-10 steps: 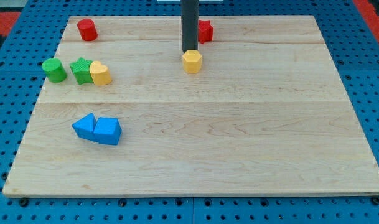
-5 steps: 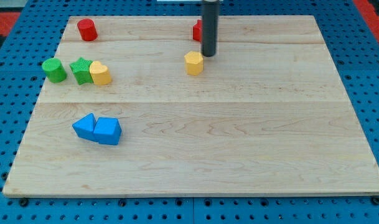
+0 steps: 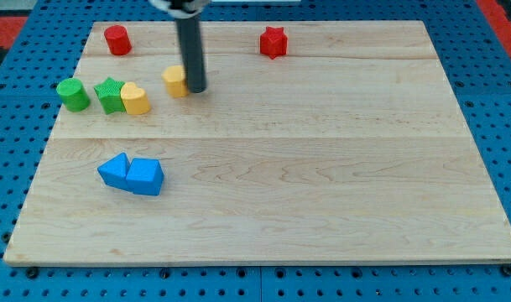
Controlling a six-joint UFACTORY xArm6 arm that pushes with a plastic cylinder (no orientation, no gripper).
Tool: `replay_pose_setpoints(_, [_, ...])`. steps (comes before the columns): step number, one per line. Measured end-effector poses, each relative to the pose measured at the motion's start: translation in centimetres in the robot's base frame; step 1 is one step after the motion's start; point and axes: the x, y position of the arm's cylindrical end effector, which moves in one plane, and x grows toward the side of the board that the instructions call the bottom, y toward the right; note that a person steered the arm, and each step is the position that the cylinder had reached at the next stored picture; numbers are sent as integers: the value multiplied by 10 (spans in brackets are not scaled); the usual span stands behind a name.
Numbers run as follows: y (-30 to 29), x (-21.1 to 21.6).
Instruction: Move the yellow hexagon to the top right of the green star
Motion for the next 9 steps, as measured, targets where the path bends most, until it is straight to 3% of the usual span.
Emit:
replay_pose_setpoints(2, [-20, 8])
replay_pose_setpoints(3, [25, -4])
replay_pose_setpoints(5, [-11, -33])
replay_pose_setpoints(7, [-66, -33])
replay_pose_setpoints(8, [-89, -59])
replay_pose_setpoints(9, [-149, -70])
